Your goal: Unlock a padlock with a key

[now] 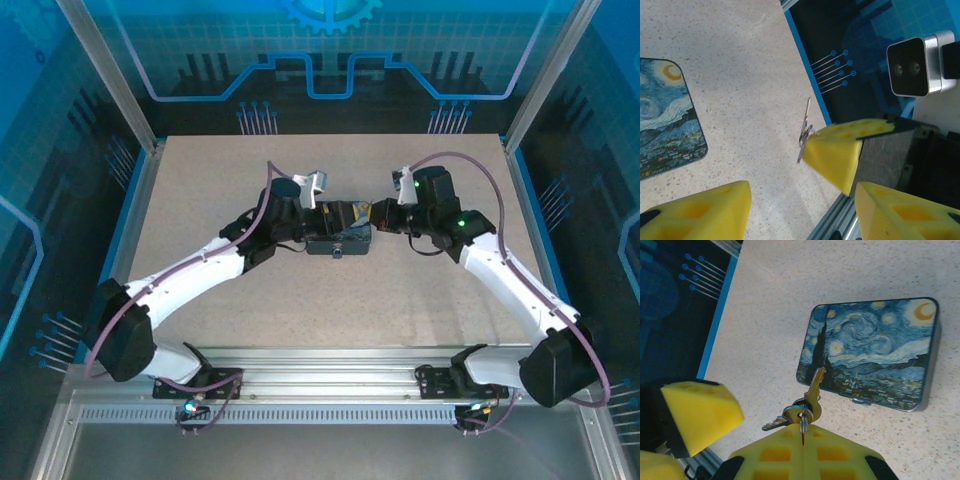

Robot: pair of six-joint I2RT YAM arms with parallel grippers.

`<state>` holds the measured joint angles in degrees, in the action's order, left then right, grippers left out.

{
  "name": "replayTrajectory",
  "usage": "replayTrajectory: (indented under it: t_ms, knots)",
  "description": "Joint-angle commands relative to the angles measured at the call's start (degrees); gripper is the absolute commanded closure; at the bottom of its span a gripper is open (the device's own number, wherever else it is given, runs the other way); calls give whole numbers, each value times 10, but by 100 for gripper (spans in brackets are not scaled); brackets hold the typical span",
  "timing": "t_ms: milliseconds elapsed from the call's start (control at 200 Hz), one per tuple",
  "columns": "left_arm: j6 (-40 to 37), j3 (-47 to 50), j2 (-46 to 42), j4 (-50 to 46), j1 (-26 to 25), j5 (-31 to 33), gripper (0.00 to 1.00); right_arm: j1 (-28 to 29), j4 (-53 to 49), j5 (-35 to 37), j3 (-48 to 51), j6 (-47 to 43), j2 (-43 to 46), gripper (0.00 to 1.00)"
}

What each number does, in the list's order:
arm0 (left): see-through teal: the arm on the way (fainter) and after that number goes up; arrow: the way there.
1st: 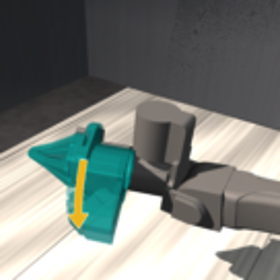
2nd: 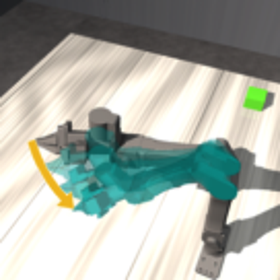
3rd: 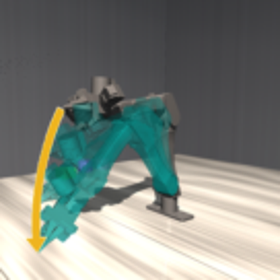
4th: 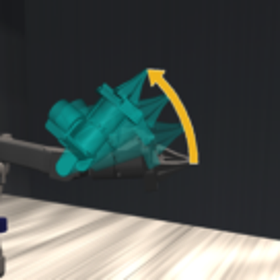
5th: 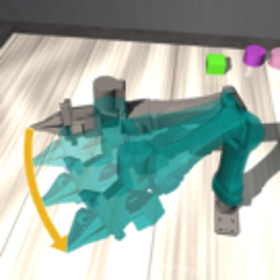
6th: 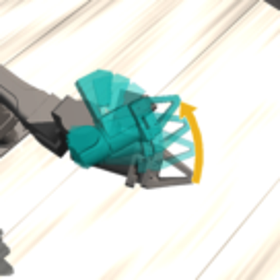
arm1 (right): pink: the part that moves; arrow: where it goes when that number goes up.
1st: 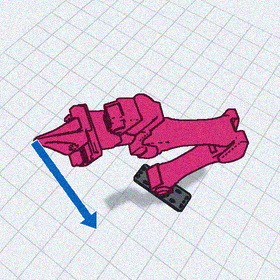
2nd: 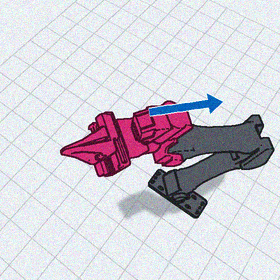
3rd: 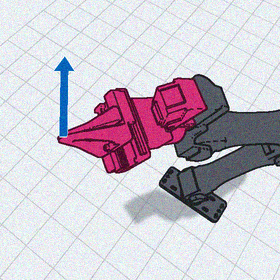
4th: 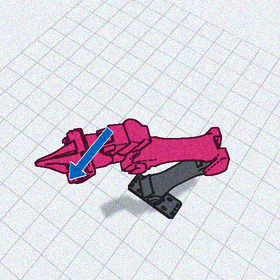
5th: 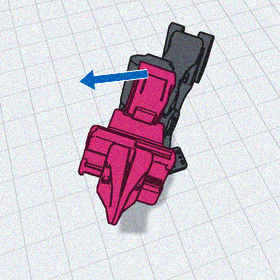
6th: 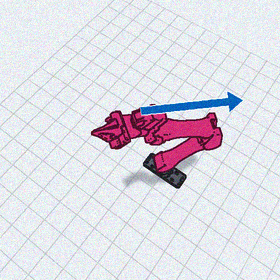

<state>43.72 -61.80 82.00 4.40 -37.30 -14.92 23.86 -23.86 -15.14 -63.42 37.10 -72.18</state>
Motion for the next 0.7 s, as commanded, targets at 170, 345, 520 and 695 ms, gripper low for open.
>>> replayTrajectory:
  t_ms: [170, 345, 520, 695]
  knots:
    - [9, -21, 20, 26, 3, -30, 52, 30, 39, -17, -7, 36, 13, 97]
    - [5, -19, 19, 26, 3, -23, 58, 36, 45, -20, -6, 41, 12, 98]
    - [-5, -17, 11, 25, 4, -16, 67, 37, 48, -24, -3, 44, 12, 98]
    - [-10, -19, 11, 20, 4, -16, 75, 37, 56, -34, -1, 49, 13, 98]
